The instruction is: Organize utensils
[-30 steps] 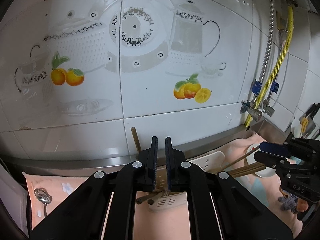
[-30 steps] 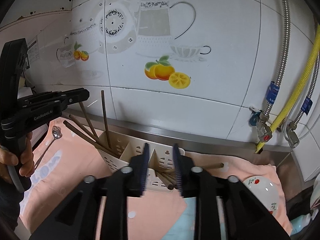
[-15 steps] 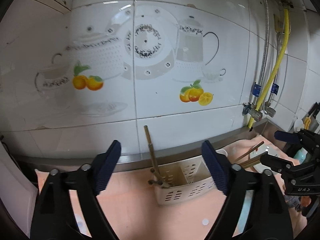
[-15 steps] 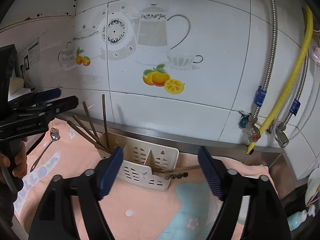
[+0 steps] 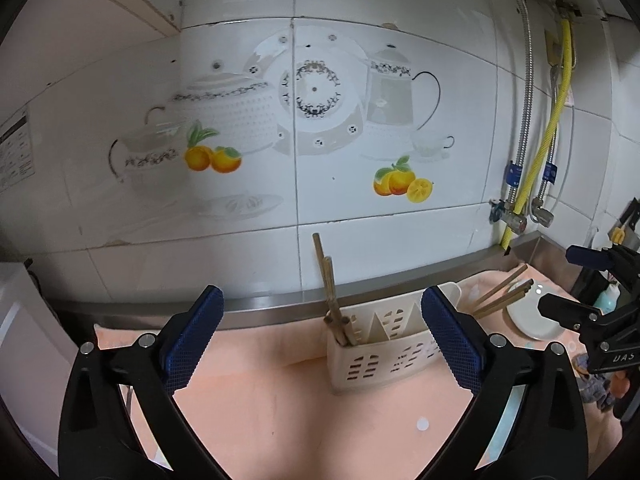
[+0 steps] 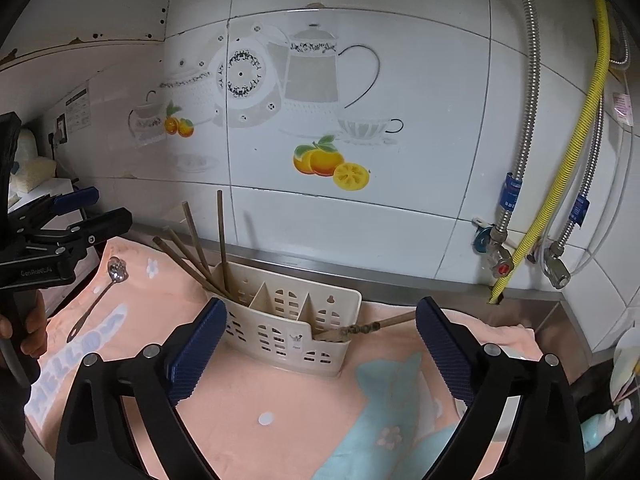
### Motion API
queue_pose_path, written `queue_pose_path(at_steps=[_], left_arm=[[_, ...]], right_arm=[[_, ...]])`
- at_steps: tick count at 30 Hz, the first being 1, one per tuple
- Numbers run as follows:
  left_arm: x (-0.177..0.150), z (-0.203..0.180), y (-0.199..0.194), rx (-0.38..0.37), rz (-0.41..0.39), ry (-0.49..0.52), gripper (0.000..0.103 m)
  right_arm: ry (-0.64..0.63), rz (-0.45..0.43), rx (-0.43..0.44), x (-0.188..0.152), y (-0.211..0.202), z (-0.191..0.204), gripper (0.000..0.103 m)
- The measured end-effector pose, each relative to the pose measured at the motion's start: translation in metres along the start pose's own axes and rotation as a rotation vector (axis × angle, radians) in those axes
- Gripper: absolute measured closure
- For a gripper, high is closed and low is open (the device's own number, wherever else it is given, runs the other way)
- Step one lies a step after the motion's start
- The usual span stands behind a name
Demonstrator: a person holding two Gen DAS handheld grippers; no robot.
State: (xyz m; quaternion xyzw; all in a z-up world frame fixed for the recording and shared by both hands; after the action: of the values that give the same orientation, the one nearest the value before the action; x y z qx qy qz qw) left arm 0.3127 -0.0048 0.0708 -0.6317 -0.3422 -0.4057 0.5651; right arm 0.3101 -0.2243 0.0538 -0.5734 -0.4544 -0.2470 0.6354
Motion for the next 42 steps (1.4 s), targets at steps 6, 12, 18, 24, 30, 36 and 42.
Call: queue_pose_path(at_steps=[6,12,18,24,30,36,42], left_arm=[[-0.011,0.005,-0.013,0.008,0.001,-0.014,0.005],[-0.021,0.006,-0.027,0.01,-0.007,-0.013,0.005],[-0.03,0.006,-0.041,0.022,-0.017,-0.009,0.005],[-0.039,0.008,-0.054,0.02,-0.018,-0.023,0.005],[-0.051,0.011,-0.064,0.024,-0.015,-0.037,0.005],[-0.066,0.01,-0.076,0.039,-0.012,-0.03,0.005],[-0.08,0.01,-0.085,0.042,-0.008,-0.032,0.005]], right_arm=[[0.003,-0.008,0.002,-0.009,-0.011,0.003,0.009],[0.01,-0.016,0.008,-0.018,-0.021,0.007,0.009],[0.02,-0.02,0.014,-0.028,-0.028,0.012,0.008],[0.016,-0.027,0.006,-0.04,-0.038,0.018,0.008],[0.019,-0.037,0.012,-0.053,-0.051,0.026,0.007],[-0.008,-0.051,-0.008,-0.065,-0.063,0.036,0.007],[-0.005,-0.062,-0.002,-0.077,-0.072,0.044,0.007]])
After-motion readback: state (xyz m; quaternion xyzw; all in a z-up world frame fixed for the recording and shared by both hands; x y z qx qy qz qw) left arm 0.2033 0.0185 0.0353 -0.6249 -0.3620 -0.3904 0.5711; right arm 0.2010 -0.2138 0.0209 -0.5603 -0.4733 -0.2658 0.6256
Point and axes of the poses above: each gripper's, at about its wrist camera, not at the fingertips, and y roughly the way its jaws point, z to its left, x to its top, the point moved 5 cm from there along y, roughly the way its jaws point, and after that the axes turned 3 degrees about -x, right-handed, at the moved point
